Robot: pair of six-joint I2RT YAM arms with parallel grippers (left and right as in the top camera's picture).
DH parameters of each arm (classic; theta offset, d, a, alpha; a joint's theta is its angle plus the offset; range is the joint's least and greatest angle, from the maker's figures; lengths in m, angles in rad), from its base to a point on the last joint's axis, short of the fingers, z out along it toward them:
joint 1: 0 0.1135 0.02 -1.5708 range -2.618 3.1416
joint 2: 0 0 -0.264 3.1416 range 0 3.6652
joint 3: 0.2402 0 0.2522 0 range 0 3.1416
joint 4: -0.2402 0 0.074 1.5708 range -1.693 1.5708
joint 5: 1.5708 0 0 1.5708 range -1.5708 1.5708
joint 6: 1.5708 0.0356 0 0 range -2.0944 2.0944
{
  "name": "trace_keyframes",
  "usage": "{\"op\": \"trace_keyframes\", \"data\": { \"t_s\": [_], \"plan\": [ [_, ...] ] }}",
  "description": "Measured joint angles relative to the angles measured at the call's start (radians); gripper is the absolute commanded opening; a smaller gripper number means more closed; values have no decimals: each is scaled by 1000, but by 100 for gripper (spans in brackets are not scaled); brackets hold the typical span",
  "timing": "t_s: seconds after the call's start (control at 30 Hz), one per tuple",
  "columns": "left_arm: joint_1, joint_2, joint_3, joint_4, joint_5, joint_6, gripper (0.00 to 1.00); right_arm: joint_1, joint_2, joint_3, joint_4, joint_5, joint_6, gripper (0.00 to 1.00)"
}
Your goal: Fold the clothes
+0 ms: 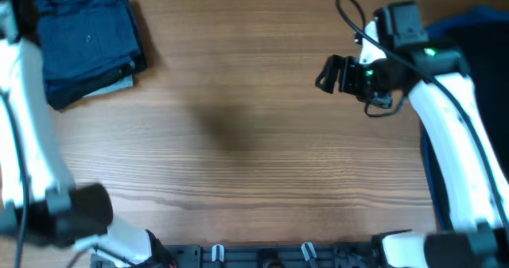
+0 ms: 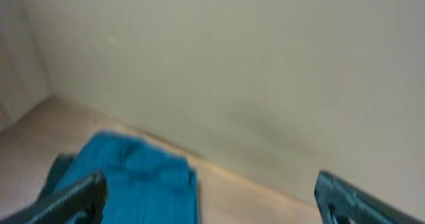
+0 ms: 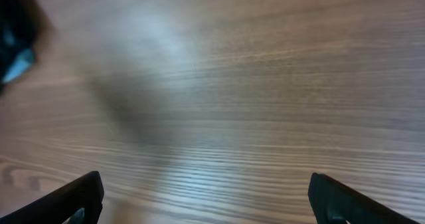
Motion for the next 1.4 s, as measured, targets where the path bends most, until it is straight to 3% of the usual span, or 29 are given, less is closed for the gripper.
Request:
{"op": "trace_keyframes", "data": {
  "t_s": [0.2, 0.3, 0.43, 0.57, 0.67, 0.77, 0.97, 1.4],
  "plan": [
    [0, -193, -2, -367, 103, 0, 100, 2, -426, 1, -174, 89, 7, 99],
    [0, -290, -53, -409, 165, 0, 100, 2, -536, 0, -230, 124, 29, 99],
    [-51, -504, -296, -293, 225, 0, 100, 2, -769, -83, -276, 166, 55, 100],
    [-175, -782, -721, -31, 252, 0, 100, 2, -988, -242, -253, 258, 134, 100],
    [-217, -896, -949, 52, 256, 0, 100, 2, -1046, -295, -209, 304, 208, 100],
    [-224, -896, -1042, 43, 258, 0, 100, 2, -1046, -320, -165, 361, 268, 100],
    [-224, -810, -1047, 41, 259, 0, 100, 2, -1046, -331, -159, 400, 444, 100],
    [-224, -578, -1047, 43, 259, 0, 100, 2, -1046, -331, -169, 408, 488, 100]
  ]
}}
